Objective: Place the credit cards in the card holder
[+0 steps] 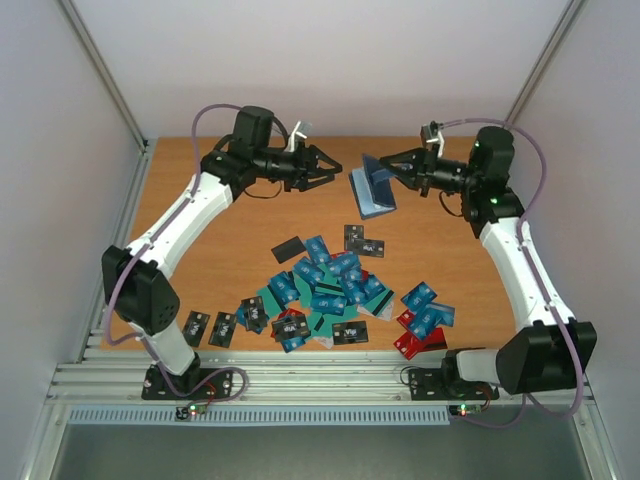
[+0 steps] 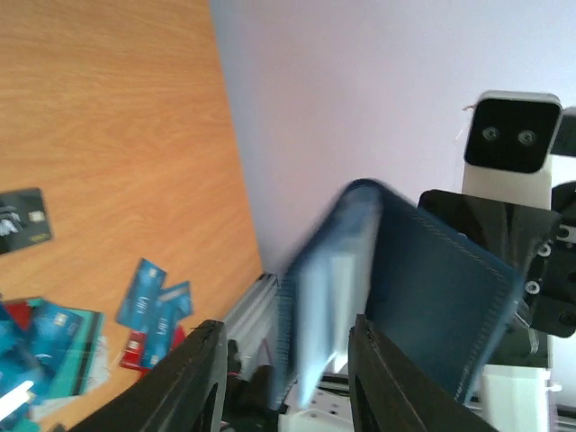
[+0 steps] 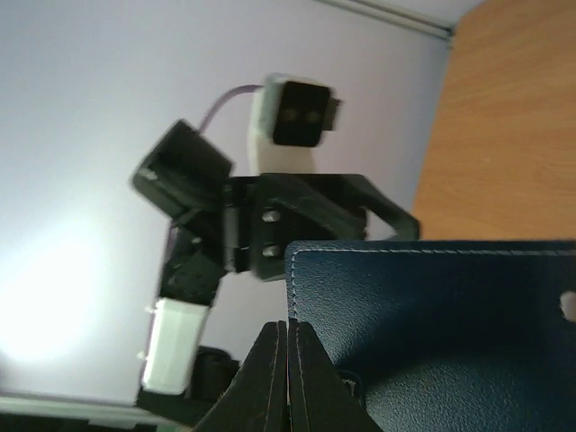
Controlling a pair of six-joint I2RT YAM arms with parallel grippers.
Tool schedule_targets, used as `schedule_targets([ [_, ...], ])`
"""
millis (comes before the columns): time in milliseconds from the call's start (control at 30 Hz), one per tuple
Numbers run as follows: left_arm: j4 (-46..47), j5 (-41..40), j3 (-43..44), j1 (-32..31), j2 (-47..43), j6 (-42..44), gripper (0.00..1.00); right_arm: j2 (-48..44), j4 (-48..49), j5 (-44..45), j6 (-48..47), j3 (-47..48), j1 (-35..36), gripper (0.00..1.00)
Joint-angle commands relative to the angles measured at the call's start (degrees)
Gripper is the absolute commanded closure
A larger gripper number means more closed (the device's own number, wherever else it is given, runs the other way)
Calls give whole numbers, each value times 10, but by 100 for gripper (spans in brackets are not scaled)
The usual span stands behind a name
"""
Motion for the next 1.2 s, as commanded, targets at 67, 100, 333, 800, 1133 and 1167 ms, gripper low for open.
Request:
schedule_targets([
  [67,33,-15,-39,27,24,56,53,88,-253,79,-168,55,35,99],
  [100,43,-15,-50,33,23,65,51,104,-267,88,-178,72,41,99],
  [333,228,1,-207,96,7,37,47,221,-325,142,-168,183,65,99],
  [800,725,48,-303,146,118,-245,49,352,-331,185,-79,366,96,99],
  [1133,762,34,-281,148,144,-279,51,372,-319,186,-27,457,100,99],
  [1167,771,38,-280,148,144,-280,52,374,-317,185,-23,463,101,99],
])
